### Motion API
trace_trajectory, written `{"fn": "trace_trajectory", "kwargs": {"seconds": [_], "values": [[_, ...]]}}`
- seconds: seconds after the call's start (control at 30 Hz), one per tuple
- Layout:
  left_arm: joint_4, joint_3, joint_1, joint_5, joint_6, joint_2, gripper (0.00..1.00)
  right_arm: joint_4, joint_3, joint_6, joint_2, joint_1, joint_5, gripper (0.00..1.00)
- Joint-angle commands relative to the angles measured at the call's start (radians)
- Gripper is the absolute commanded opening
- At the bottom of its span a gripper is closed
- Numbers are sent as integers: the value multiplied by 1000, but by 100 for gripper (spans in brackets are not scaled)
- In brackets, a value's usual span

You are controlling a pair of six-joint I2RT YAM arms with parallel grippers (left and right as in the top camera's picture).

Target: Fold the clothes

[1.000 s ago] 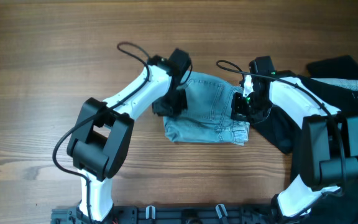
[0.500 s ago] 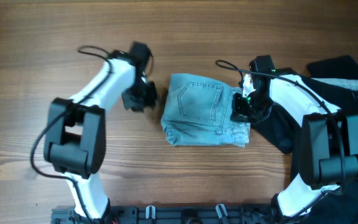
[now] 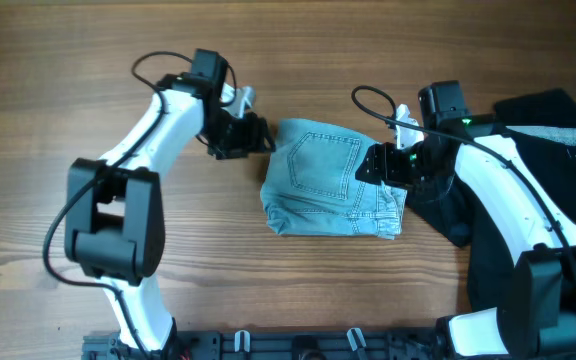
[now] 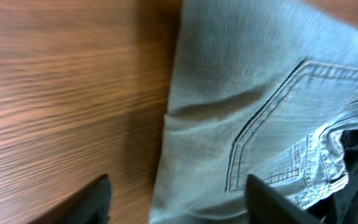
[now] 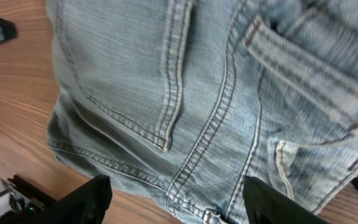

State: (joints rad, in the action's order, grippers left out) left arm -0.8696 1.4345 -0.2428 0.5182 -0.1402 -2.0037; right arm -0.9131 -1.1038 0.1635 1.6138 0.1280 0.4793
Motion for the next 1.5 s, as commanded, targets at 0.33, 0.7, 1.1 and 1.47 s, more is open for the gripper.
{"fn": "trace_trajectory", "kwargs": {"seconds": [0.33,0.7,1.1,1.47], "values": [[83,-27,-148,128,-2,-203,61,148,194,151,149,5,-34,30],[183,217,28,91,-104,-202,47,107,87,46,-39,6,22,57],[-538,487,-9,40,-62,-154,17,214,82,209,-127,5,-168,39],[-408,105,-177,-16,-295,-154,4,213,82,248,-127,2,-188,32]]}}
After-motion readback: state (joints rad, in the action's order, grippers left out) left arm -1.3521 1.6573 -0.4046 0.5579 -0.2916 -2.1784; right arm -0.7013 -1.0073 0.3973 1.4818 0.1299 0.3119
